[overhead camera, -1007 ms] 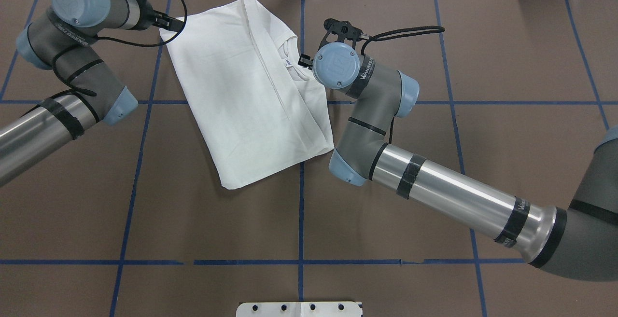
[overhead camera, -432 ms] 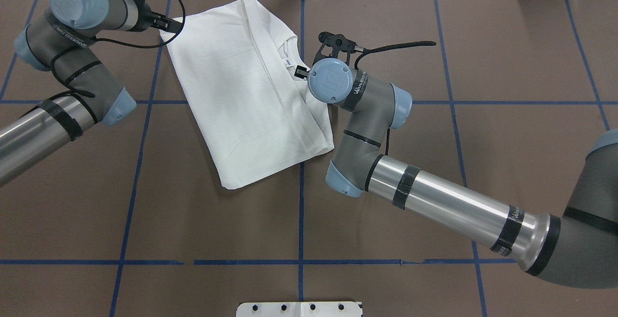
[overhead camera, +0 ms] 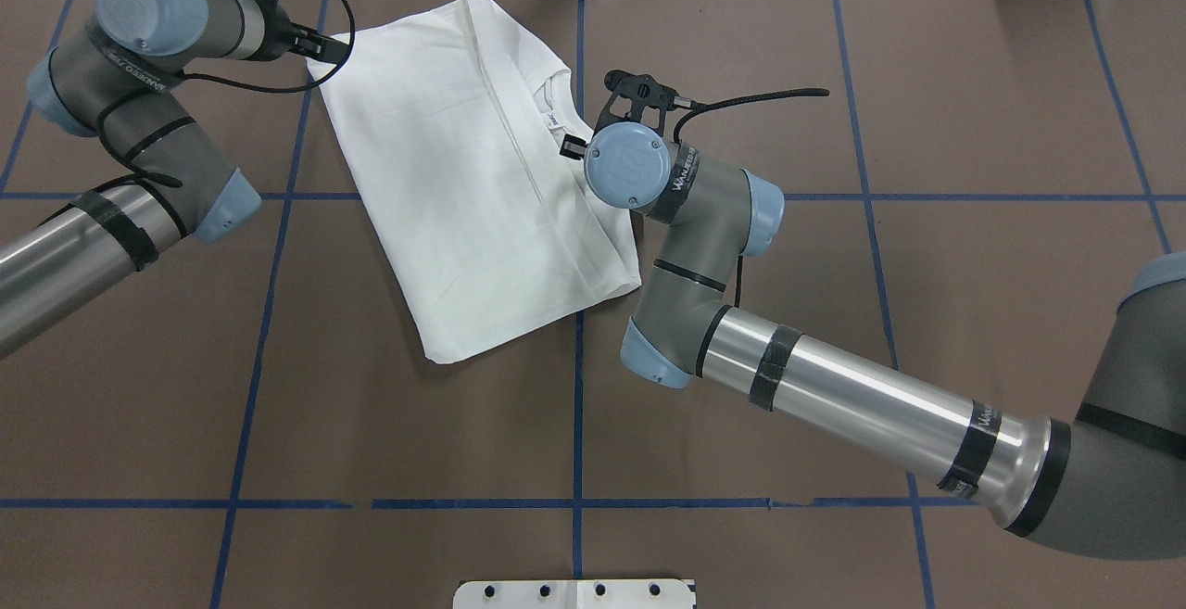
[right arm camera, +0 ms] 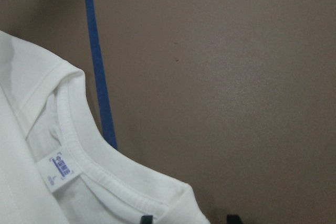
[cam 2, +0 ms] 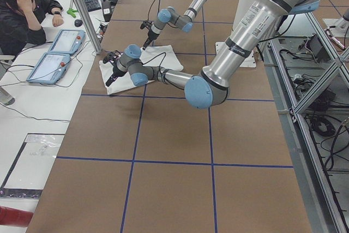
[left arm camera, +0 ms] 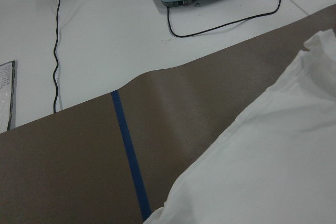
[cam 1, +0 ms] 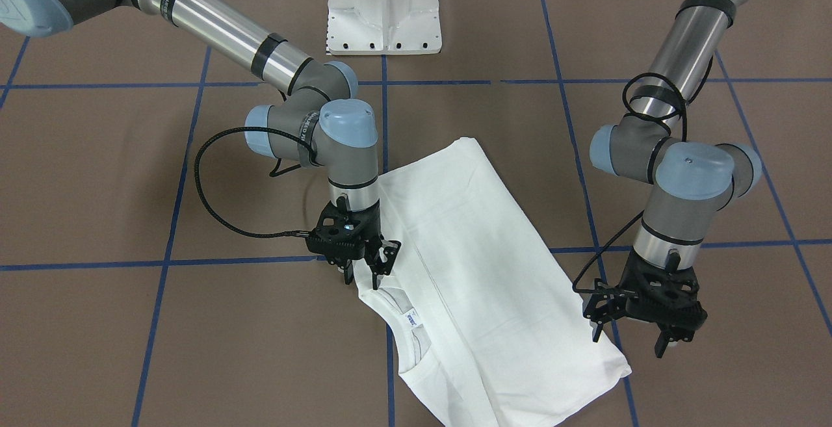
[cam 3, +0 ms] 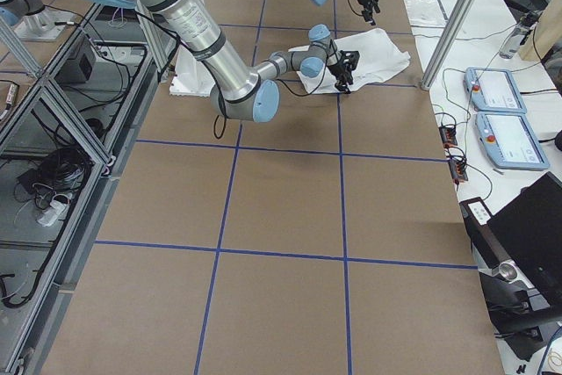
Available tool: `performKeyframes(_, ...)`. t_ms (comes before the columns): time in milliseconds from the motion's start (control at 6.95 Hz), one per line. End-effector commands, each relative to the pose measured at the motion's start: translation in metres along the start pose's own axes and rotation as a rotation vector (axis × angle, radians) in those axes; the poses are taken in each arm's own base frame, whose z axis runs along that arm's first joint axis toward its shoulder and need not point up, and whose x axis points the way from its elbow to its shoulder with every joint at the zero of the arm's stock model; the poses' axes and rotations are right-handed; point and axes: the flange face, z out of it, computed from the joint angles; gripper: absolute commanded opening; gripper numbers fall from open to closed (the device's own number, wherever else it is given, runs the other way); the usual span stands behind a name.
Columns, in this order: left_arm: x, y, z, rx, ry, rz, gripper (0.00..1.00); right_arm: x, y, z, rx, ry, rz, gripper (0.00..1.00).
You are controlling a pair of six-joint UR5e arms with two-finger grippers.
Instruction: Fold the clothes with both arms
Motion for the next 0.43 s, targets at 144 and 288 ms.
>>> performKeyframes(144,-0.004,0.007,0.002,-0.007,-0.004,0.001,1.0,-0.01,0.003,-0.005,-0.003,-0.005,0.001,0.0)
performKeyframes(288,-0.004,0.007,0.001,-0.001,0.0,0.0,1.0,-0.013,0.003,-0.008,-0.006,-0.012,0.002,0.0)
